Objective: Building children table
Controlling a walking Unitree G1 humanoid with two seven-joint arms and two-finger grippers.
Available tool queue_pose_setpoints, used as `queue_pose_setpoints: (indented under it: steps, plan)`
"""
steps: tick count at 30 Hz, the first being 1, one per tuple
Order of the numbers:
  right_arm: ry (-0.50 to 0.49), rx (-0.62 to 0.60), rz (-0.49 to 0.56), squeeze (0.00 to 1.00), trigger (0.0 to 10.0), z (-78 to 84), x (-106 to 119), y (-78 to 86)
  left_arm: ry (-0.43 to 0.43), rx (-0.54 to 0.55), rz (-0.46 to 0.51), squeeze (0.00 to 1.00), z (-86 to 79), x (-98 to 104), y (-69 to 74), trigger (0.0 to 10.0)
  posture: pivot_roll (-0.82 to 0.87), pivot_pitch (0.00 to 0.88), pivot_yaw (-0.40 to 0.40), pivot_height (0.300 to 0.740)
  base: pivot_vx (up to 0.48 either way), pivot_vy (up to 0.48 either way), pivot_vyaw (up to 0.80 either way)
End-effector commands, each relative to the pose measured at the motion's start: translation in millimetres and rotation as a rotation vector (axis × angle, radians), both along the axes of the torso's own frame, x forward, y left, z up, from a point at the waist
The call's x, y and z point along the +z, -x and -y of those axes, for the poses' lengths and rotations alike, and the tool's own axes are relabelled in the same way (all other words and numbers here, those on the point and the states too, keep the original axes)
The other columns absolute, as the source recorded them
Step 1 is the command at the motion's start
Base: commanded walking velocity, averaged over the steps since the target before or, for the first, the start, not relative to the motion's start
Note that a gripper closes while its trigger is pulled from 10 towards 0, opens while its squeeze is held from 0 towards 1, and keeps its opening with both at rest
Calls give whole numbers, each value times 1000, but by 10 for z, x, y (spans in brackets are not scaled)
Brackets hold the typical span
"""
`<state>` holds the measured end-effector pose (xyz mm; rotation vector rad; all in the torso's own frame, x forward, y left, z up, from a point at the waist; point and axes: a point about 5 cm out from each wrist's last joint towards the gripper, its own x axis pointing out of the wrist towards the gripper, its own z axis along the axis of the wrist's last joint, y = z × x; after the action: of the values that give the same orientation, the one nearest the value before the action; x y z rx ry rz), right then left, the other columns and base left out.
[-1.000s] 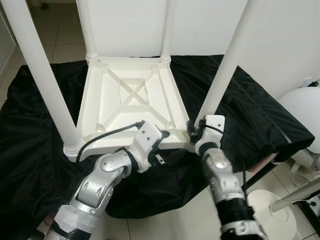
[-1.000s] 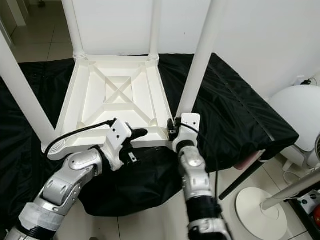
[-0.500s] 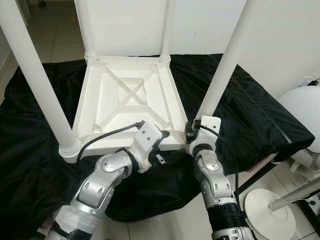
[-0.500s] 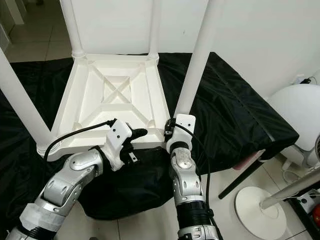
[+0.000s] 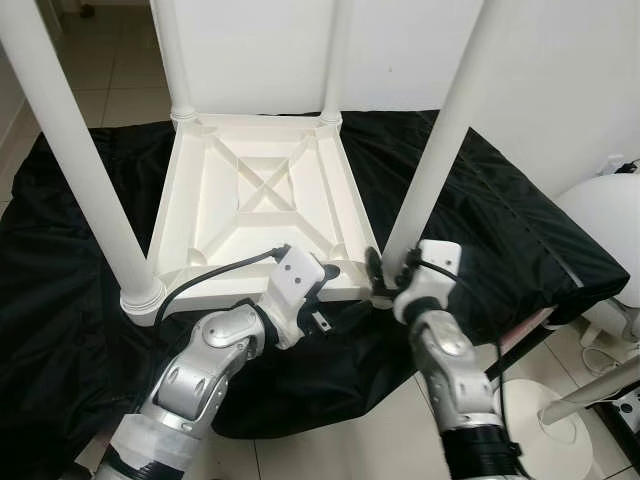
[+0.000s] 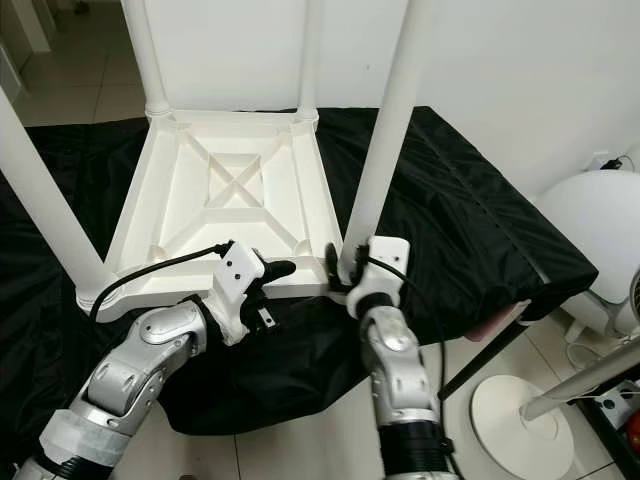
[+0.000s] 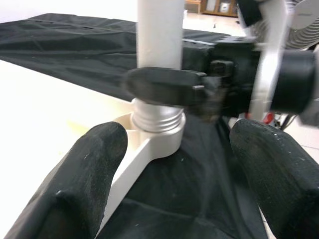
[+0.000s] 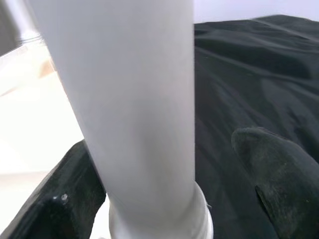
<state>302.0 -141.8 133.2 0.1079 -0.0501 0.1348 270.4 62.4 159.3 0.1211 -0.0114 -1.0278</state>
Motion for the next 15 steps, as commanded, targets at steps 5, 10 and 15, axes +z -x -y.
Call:
queue_pose_setpoints:
  steps: [5, 10, 15]
  plan:
    - [67, 152, 40, 0, 10000, 148, -32, 45, -13, -21, 2, 0, 26, -2, 8, 10000, -49, 0, -48, 740, 0, 0, 0]
    - [110, 213, 42, 0, 10000, 270, -49, 16, -13, -26, 5, 0, 35, 4, -5, 10000, -48, 0, -46, 740, 0, 0, 0]
    - [204, 317, 29, 0, 10000, 395, -52, -111, -15, -30, 10, 0, 39, 17, -17, 10000, -44, 0, -43, 740, 0, 0, 0]
